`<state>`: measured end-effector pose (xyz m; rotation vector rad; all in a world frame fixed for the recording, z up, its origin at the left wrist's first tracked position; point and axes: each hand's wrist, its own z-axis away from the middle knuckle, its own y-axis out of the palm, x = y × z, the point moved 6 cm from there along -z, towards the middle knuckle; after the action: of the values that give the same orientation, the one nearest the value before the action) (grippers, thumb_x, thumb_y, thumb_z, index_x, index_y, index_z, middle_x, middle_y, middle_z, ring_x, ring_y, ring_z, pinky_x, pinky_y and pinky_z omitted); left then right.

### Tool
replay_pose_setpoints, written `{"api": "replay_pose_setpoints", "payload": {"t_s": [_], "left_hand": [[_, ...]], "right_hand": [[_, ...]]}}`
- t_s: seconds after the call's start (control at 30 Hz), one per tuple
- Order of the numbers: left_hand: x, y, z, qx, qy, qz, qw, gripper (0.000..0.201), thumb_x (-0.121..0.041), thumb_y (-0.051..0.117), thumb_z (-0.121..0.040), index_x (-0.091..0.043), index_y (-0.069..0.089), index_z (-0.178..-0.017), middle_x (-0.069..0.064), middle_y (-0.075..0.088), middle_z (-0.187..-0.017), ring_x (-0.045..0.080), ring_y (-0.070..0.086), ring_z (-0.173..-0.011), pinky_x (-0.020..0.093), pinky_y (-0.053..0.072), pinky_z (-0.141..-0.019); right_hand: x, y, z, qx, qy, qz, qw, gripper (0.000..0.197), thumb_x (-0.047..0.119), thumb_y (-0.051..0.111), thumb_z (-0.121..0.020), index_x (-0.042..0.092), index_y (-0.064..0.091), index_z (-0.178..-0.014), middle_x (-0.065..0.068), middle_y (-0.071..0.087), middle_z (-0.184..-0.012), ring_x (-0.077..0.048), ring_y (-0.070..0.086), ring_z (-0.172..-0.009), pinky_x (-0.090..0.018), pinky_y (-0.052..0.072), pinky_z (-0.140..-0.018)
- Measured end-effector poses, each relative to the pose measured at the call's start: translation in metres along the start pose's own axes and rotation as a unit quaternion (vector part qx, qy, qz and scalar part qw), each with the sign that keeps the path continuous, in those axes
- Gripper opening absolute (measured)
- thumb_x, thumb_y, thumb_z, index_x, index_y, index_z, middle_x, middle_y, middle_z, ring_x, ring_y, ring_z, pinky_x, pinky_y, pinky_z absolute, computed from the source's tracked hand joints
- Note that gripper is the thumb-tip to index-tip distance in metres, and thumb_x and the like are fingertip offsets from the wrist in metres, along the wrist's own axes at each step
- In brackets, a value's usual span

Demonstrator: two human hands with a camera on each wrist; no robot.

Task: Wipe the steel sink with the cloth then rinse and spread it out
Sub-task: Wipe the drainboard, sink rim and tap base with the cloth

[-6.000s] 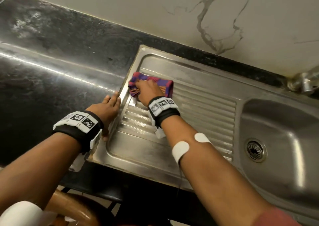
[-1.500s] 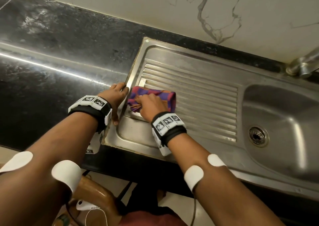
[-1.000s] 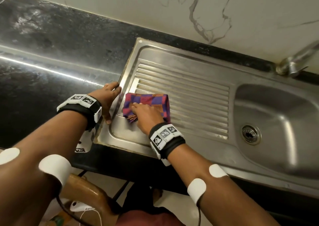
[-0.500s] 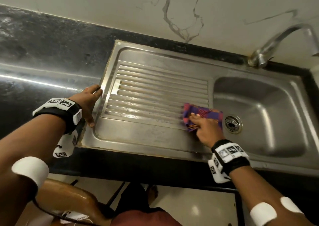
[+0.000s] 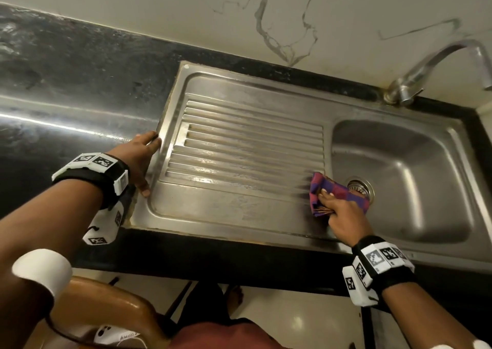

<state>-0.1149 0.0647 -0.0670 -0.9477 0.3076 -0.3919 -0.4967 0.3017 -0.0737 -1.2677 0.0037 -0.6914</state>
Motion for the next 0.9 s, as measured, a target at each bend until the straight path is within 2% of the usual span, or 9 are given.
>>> {"api": "replay_pose_setpoints", "payload": {"t_s": [0.13,0.23,0.33,0.43,0.5,0.57,0.67,0.73,0.9], "left_hand": [[-0.001,0.001,-0.004,0.002,0.000,-0.014,1.000,0.141,-0.026,0.096,-0.038,-0.010,0.011,-0.151,0.005,0.002,-0.159,0.031,0.017,-0.144,0.045,0.033,-0.113],[-0.002,0.000,-0.005,0.008,0.001,-0.019,1.000,0.143,-0.026,0.096,-0.038,-0.011,0.009,-0.151,0.005,0.000,-0.159,0.032,0.016,-0.145,0.046,0.034,-0.112],[-0.002,0.001,-0.005,0.007,0.000,-0.020,1.000,0.143,-0.026,0.096,-0.038,-0.010,0.009,-0.151,0.005,0.000,-0.159,0.032,0.016,-0.145,0.046,0.034,-0.112],[-0.003,0.000,-0.004,0.011,0.000,-0.021,1.000,0.143,-0.025,0.095,-0.039,-0.010,0.009,-0.151,0.005,0.000,-0.159,0.032,0.017,-0.145,0.046,0.034,-0.112],[-0.004,-0.001,-0.004,0.013,0.000,-0.021,1.000,0.140,-0.024,0.095,-0.040,-0.010,0.010,-0.151,0.005,0.003,-0.158,0.032,0.019,-0.143,0.045,0.035,-0.111],[-0.003,-0.001,-0.004,0.011,0.000,-0.026,1.000,0.139,-0.023,0.095,-0.041,-0.010,0.011,-0.150,0.006,0.004,-0.158,0.032,0.020,-0.143,0.044,0.034,-0.112],[-0.004,-0.002,-0.004,-0.019,0.007,-0.035,0.999,0.120,-0.021,0.090,-0.055,-0.006,0.015,-0.148,0.012,0.007,-0.157,0.035,0.025,-0.141,0.045,0.035,-0.111],[-0.006,-0.003,-0.005,-0.037,0.009,-0.044,0.998,0.110,-0.022,0.085,-0.062,-0.004,0.017,-0.147,0.015,0.011,-0.155,0.036,0.028,-0.138,0.046,0.038,-0.109],[-0.002,0.001,-0.009,-0.002,0.009,-0.046,0.999,0.132,-0.022,0.094,-0.044,-0.005,0.014,-0.147,0.011,0.006,-0.155,0.036,0.021,-0.141,0.048,0.038,-0.109]], "right_hand": [[0.014,-0.004,0.002,0.001,-0.001,0.025,1.000,0.059,-0.012,0.045,-0.078,0.012,0.058,-0.130,-0.002,0.052,-0.141,-0.016,0.042,-0.136,-0.022,0.023,-0.114],[0.049,0.011,0.000,0.017,-0.045,0.027,0.998,0.063,-0.011,0.045,-0.075,0.013,0.057,-0.131,-0.001,0.051,-0.142,-0.016,0.041,-0.137,-0.025,0.023,-0.117],[0.112,0.034,-0.006,0.040,-0.122,0.023,0.991,0.064,-0.007,0.046,-0.075,0.016,0.053,-0.134,0.000,0.049,-0.144,-0.017,0.040,-0.138,-0.028,0.025,-0.117],[0.181,0.057,-0.012,0.078,-0.182,0.038,0.979,0.057,0.001,0.046,-0.083,0.016,0.047,-0.139,-0.003,0.045,-0.148,-0.021,0.038,-0.138,-0.028,0.023,-0.114],[0.223,0.075,-0.017,0.101,-0.213,0.053,0.970,0.054,0.004,0.046,-0.084,0.015,0.047,-0.137,-0.008,0.048,-0.143,-0.026,0.044,-0.132,-0.036,0.034,-0.110],[0.262,0.098,-0.024,0.115,-0.240,0.079,0.961,0.050,0.007,0.048,-0.082,0.013,0.049,-0.132,-0.010,0.053,-0.135,-0.031,0.051,-0.123,-0.039,0.043,-0.100],[0.315,0.120,-0.022,0.121,-0.283,0.115,0.944,0.042,0.012,0.051,-0.085,0.008,0.054,-0.126,-0.011,0.053,-0.130,-0.031,0.050,-0.120,-0.041,0.042,-0.098],[0.330,0.123,-0.019,0.106,-0.295,0.139,0.939,0.037,0.012,0.050,-0.089,0.005,0.057,-0.125,-0.012,0.052,-0.131,-0.031,0.046,-0.123,-0.041,0.040,-0.101],[0.315,0.131,-0.010,0.111,-0.313,0.166,0.928,0.044,0.009,0.045,-0.089,0.006,0.049,-0.133,-0.008,0.047,-0.140,-0.027,0.044,-0.127,-0.039,0.038,-0.103]]}}
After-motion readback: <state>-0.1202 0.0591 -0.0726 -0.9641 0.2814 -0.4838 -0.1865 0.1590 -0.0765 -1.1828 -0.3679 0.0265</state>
